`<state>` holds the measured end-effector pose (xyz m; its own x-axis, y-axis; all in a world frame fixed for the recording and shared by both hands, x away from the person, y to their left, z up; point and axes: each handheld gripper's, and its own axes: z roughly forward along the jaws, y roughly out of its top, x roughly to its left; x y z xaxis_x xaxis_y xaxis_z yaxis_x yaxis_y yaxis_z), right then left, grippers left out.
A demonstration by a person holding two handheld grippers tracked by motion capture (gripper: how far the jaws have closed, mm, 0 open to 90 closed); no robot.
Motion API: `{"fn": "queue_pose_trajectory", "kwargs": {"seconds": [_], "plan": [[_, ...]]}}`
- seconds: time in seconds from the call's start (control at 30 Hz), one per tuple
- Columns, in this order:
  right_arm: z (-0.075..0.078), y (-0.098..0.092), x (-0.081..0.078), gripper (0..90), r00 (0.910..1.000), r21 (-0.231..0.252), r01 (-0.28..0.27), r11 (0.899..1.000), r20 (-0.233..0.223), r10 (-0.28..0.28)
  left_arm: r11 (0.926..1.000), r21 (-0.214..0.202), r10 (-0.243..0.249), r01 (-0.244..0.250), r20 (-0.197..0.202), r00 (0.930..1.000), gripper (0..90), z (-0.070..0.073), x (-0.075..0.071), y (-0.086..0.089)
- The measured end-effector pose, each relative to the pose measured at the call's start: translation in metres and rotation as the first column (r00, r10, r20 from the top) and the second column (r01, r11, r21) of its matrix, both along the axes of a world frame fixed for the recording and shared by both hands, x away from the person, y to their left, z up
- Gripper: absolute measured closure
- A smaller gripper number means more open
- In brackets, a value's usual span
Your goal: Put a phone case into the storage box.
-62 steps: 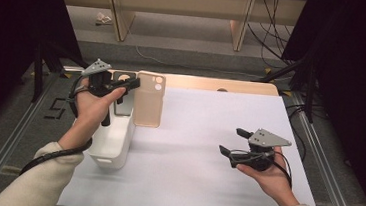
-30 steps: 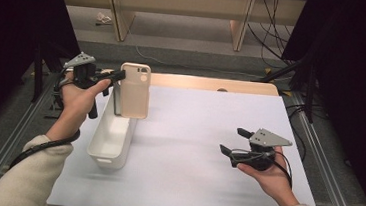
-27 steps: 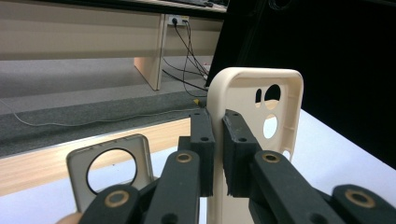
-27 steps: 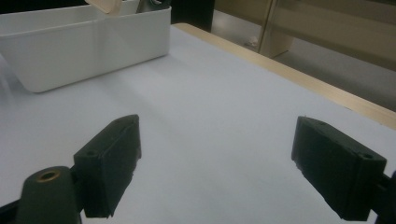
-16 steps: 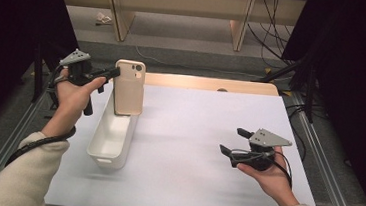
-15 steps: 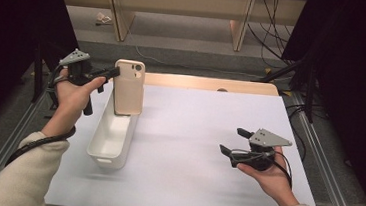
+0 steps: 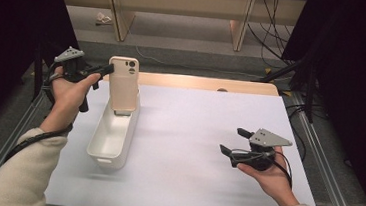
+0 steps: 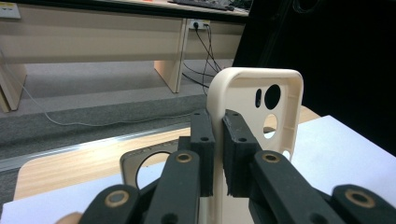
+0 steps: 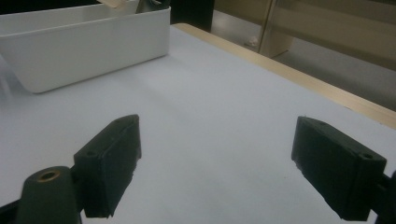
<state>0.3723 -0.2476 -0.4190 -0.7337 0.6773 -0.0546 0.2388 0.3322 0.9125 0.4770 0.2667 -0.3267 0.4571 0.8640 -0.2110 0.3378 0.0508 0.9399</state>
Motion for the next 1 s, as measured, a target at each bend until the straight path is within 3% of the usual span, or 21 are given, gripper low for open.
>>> {"fn": "queue_pose_trajectory", "kwargs": {"seconds": [1.0], "plan": [[-0.001, 0.0, 0.0, 16.9, 1.0, 0.0, 0.002, 1.0, -0.003, -0.002, 0.9991, 0.023, 0.037, -0.037, -0.012, 0.9992, 83.4, -0.008, 0.013, 0.006]]}}
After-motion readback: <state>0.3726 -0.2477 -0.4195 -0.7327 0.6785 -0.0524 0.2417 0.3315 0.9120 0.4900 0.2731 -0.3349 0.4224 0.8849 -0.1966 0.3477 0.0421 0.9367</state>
